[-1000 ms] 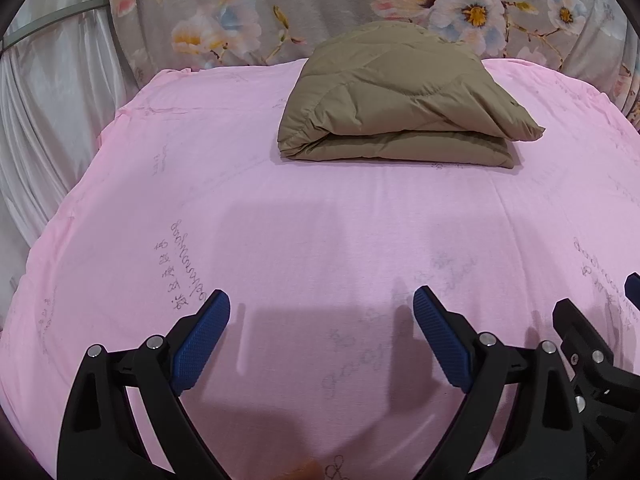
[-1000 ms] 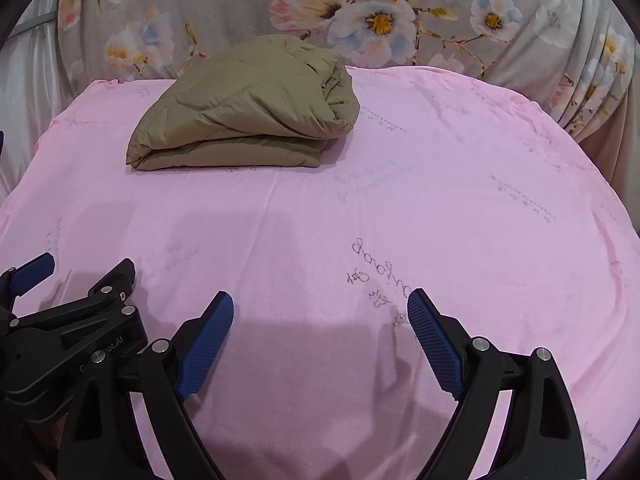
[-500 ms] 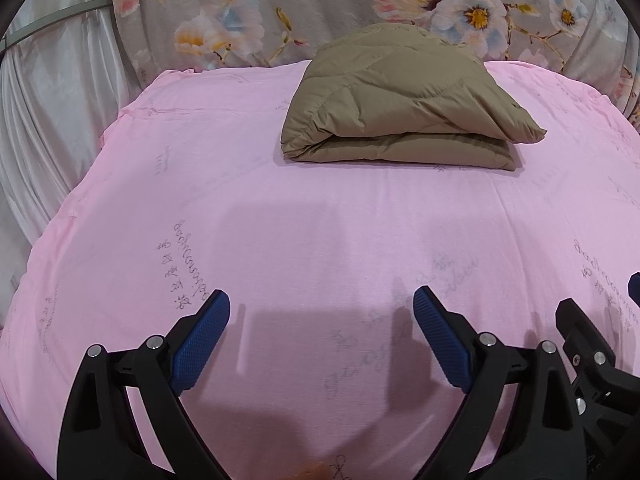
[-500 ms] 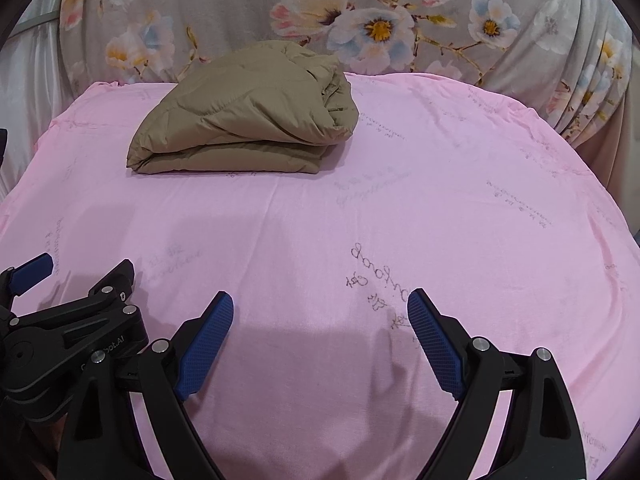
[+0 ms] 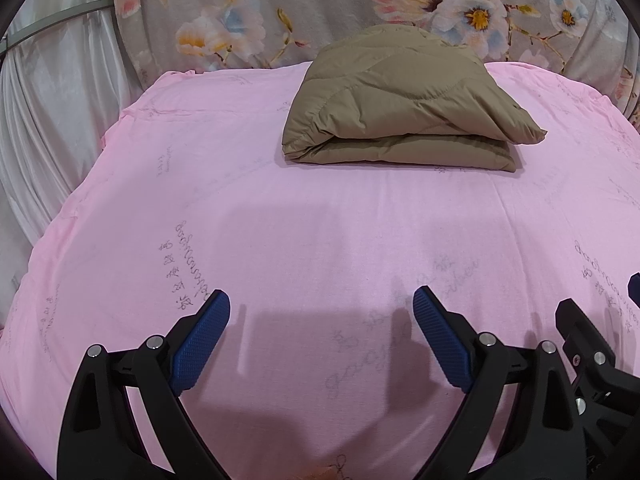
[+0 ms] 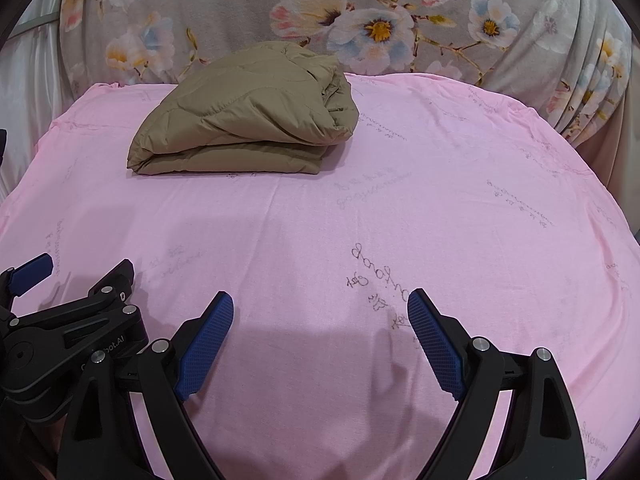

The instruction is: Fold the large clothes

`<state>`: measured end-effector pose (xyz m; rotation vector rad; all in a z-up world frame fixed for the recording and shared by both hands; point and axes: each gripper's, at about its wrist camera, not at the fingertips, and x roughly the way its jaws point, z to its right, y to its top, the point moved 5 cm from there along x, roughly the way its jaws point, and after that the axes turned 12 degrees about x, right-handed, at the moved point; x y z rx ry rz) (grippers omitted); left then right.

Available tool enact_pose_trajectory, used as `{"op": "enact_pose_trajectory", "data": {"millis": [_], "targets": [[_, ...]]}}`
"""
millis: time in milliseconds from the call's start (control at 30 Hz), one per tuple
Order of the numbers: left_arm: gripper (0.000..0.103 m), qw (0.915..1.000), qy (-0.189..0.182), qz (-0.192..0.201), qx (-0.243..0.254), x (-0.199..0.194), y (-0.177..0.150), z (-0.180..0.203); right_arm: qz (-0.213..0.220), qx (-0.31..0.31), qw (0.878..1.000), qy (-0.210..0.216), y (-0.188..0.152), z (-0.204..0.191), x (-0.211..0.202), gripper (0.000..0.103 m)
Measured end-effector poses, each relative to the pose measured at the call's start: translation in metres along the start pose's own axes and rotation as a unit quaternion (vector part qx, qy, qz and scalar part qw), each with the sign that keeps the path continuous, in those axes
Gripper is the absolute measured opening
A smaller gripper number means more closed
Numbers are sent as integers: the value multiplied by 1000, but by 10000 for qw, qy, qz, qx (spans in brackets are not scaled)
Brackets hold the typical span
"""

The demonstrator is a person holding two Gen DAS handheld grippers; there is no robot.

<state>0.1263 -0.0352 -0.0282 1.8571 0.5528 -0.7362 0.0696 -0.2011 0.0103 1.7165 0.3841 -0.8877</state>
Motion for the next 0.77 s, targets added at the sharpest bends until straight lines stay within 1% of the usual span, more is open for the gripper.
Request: {"op": "enact_pose_trajectory", "data": {"millis": [767], "targets": [[86,10000,17,39,-27,-3,2,1,64,-8,10000,7,1,-2,-4,86]]}}
